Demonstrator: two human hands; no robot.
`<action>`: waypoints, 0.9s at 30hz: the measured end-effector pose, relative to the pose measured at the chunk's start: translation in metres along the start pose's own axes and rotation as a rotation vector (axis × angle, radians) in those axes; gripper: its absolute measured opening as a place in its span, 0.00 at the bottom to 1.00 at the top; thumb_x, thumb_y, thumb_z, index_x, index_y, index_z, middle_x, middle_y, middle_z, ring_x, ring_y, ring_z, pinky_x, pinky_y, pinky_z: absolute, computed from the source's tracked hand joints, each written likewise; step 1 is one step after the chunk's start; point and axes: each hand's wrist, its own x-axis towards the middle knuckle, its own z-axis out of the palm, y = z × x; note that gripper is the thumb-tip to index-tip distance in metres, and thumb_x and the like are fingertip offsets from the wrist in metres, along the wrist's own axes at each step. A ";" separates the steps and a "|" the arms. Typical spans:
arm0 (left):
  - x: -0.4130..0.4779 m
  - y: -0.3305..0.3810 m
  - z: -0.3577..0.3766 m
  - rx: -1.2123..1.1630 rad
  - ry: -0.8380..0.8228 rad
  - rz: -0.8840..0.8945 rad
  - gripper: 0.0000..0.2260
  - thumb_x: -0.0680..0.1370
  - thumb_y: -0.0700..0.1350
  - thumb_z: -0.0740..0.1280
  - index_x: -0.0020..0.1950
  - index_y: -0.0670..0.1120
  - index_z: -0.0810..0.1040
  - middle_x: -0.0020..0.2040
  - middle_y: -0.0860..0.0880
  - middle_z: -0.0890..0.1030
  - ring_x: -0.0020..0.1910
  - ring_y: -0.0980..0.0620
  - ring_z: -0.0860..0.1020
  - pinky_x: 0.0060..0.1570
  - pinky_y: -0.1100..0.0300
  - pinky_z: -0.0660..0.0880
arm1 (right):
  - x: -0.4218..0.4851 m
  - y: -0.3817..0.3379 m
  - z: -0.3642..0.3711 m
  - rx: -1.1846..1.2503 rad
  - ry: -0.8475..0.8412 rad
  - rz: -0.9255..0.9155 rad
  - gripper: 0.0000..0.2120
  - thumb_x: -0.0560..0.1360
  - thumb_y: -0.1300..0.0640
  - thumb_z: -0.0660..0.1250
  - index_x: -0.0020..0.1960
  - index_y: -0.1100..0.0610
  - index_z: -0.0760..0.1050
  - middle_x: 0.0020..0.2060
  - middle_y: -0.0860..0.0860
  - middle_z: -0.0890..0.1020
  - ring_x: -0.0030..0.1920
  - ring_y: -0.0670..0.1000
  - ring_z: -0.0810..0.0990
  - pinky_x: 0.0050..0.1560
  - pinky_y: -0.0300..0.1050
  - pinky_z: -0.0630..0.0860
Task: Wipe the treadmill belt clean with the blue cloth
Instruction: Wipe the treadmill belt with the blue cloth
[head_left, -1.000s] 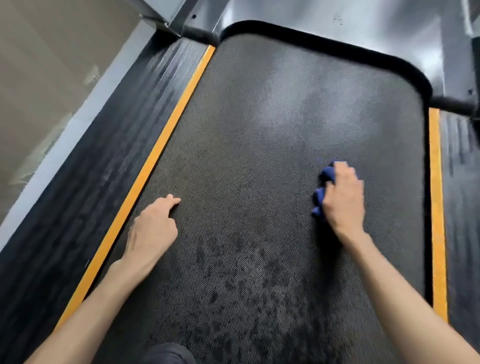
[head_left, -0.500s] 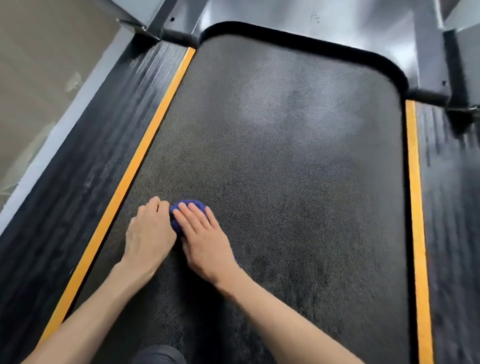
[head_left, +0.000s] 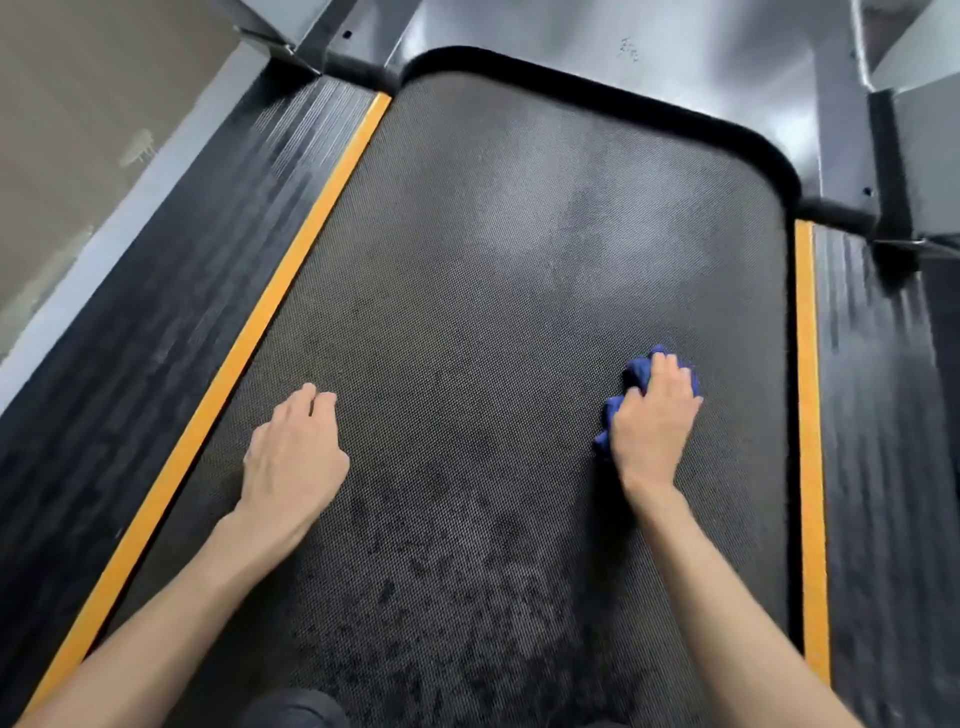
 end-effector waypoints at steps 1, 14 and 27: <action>-0.001 0.005 0.000 -0.021 0.016 0.032 0.24 0.74 0.36 0.57 0.72 0.42 0.63 0.73 0.43 0.62 0.69 0.44 0.64 0.63 0.49 0.65 | -0.014 -0.015 0.003 0.047 -0.020 -0.107 0.24 0.65 0.59 0.60 0.61 0.63 0.73 0.61 0.58 0.75 0.62 0.61 0.71 0.62 0.56 0.64; -0.006 0.045 0.023 -0.244 0.077 0.355 0.26 0.68 0.27 0.56 0.66 0.39 0.72 0.68 0.43 0.71 0.69 0.45 0.68 0.68 0.53 0.61 | -0.044 0.039 -0.013 -0.044 -0.282 -0.513 0.31 0.71 0.48 0.57 0.71 0.59 0.64 0.71 0.53 0.66 0.72 0.53 0.61 0.72 0.52 0.53; 0.006 0.090 0.039 -0.132 -0.039 0.659 0.32 0.64 0.40 0.45 0.62 0.36 0.75 0.63 0.39 0.75 0.61 0.38 0.74 0.61 0.42 0.62 | -0.102 0.047 -0.029 -0.071 -0.419 -0.773 0.25 0.78 0.45 0.56 0.73 0.53 0.62 0.72 0.48 0.65 0.73 0.48 0.59 0.73 0.51 0.55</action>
